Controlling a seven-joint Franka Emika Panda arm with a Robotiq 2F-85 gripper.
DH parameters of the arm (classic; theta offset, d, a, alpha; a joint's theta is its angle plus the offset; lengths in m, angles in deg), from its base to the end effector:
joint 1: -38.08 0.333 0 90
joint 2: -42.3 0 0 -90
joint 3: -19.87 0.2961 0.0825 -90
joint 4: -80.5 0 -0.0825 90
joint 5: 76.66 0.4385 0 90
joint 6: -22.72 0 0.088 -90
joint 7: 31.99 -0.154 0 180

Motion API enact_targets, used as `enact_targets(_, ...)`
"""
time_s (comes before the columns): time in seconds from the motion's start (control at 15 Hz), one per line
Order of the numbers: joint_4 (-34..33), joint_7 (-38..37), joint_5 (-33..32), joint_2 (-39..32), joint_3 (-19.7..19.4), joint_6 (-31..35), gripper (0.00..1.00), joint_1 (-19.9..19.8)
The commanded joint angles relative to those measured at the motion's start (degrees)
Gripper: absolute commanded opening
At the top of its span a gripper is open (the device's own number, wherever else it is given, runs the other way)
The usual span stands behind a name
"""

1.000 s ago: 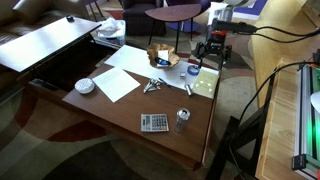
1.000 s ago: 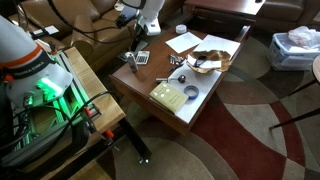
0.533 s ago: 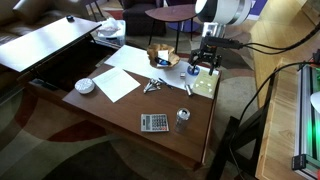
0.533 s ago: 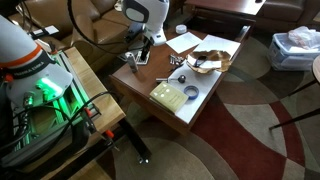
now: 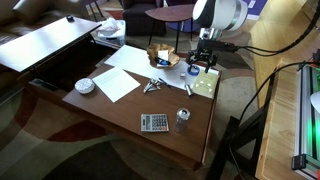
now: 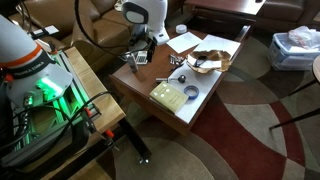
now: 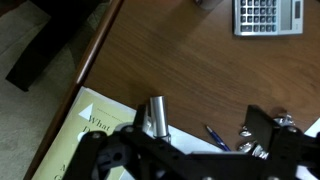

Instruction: Put the metal thing onto the wooden plate

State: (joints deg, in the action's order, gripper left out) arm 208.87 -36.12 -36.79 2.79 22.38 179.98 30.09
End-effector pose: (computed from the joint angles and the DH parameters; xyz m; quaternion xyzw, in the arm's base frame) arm 0.4752 -0.0530 -0.0711 -0.9021 0.4057 0.0894 0.1168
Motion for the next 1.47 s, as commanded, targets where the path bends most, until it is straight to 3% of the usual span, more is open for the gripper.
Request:
enact_targets(0.0, -6.74, 0.6, 0.06, -10.07, 2.05, 4.93, 1.0, -1.7)
enact_targets(0.6, -21.01, -1.07, -7.73, -25.05, 1.66, 8.77, 1.0, -2.67)
enact_targets(0.67, -21.7, -2.32, -8.52, -24.97, 2.08, 3.93, 1.0, -3.77)
enact_targets(0.73, -18.55, -1.86, -8.55, -22.71, 2.37, 7.58, 1.0, -3.32)
enact_targets(1.0, -21.67, -2.15, -9.42, -25.23, 3.09, 5.69, 1.0, -4.47)
enact_targets(1.27, -25.31, -1.66, -8.81, -28.17, 6.47, 11.02, 1.0, -6.48)
enact_targets(1.4, -27.2, -3.4, -9.72, -29.61, 5.33, 12.39, 1.0, -4.58)
